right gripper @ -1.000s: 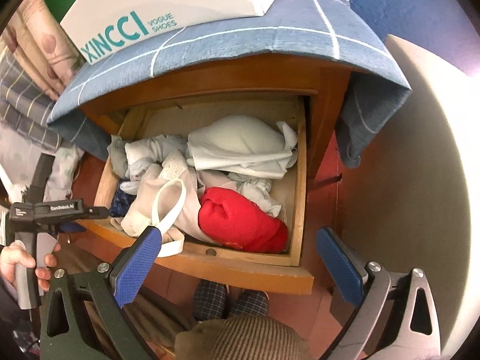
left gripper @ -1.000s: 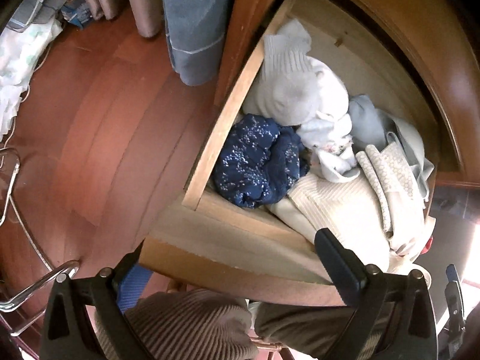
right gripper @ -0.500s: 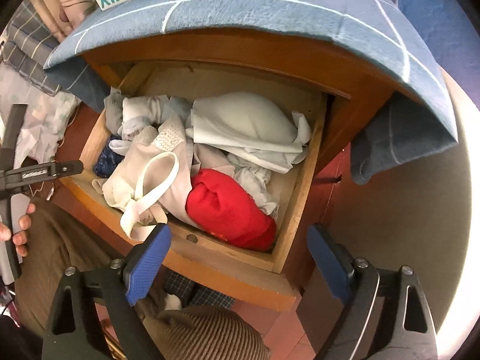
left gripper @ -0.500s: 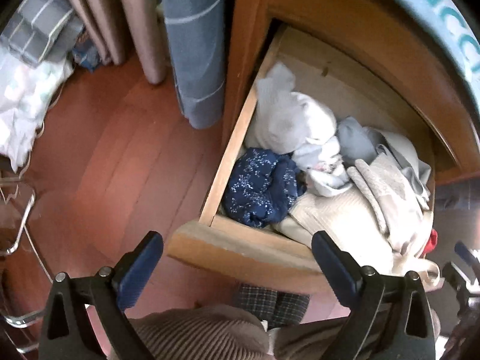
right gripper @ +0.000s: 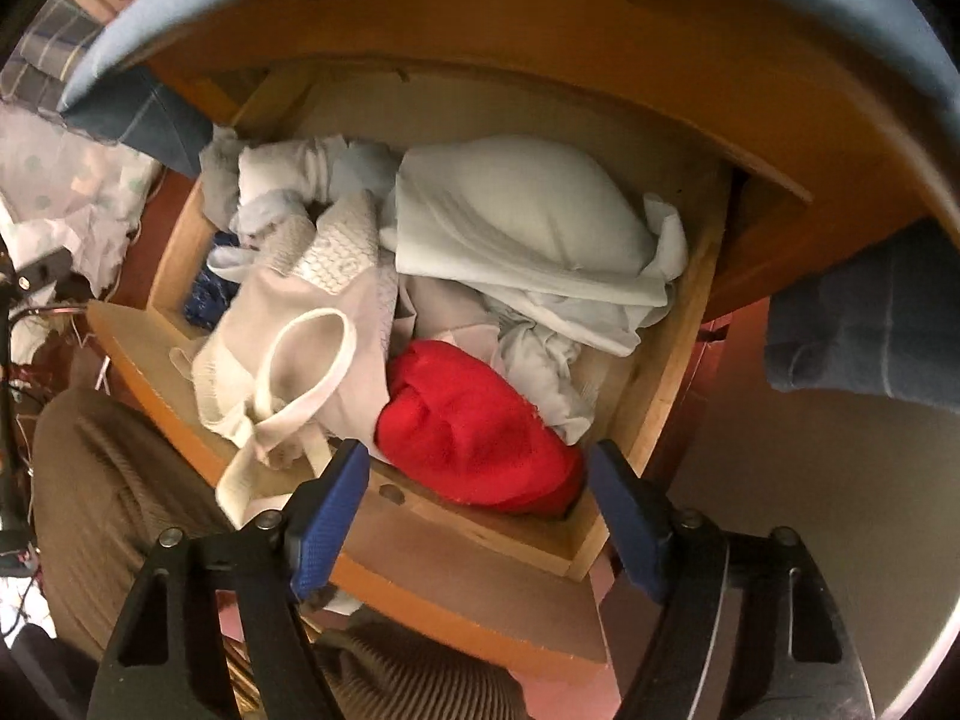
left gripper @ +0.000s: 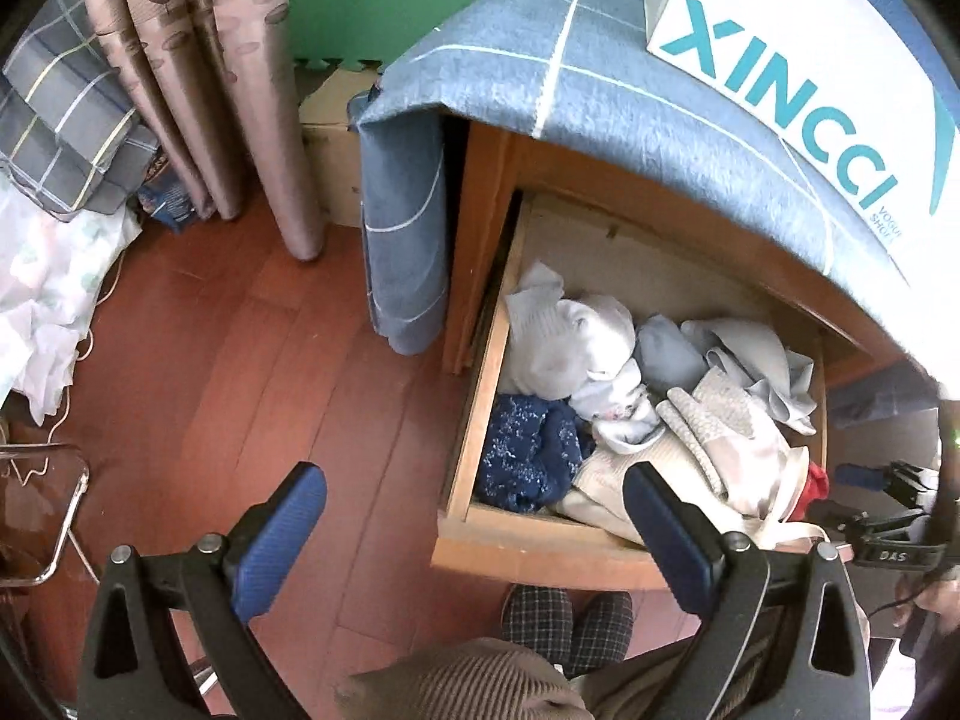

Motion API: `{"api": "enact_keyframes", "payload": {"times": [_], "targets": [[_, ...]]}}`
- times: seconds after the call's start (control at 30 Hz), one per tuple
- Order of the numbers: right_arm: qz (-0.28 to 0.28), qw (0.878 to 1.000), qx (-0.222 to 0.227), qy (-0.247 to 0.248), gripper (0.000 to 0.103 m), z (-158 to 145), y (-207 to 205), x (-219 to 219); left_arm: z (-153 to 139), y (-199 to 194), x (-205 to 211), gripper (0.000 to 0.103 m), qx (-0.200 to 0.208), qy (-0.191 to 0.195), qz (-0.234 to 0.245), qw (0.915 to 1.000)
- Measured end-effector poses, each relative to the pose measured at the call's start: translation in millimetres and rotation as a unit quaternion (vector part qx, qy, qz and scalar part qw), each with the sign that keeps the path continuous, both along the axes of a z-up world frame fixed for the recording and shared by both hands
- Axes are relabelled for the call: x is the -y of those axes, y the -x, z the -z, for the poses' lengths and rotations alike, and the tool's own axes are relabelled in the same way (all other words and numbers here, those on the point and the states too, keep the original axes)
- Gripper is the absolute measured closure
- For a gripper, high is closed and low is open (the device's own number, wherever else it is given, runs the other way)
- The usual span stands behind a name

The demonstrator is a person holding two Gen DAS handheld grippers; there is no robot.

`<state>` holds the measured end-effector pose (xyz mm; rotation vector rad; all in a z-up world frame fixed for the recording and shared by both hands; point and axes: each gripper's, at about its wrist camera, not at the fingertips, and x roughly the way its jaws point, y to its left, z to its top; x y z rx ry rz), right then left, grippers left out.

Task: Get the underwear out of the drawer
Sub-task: 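Reach the right tool into the drawer and close on the red knit item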

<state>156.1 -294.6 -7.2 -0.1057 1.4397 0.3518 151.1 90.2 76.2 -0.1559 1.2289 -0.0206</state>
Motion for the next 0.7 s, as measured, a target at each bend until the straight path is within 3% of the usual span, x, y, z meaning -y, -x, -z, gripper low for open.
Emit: {"api": "enact_keyframes", "payload": {"times": [0.17, 0.7], "targets": [[-0.021, 0.999, -0.016, 0.02, 0.03, 15.1, -1.4, -5.7, 11.4, -3.8, 0.1, 0.002, -0.009, 0.007, 0.016, 0.9998], [-0.017, 0.997, -0.067, 0.015, 0.03, 68.8, -31.4, -37.1, 46.2, -22.4, 30.1, 0.002, -0.046, 0.008, 0.072, 0.9963]]}}
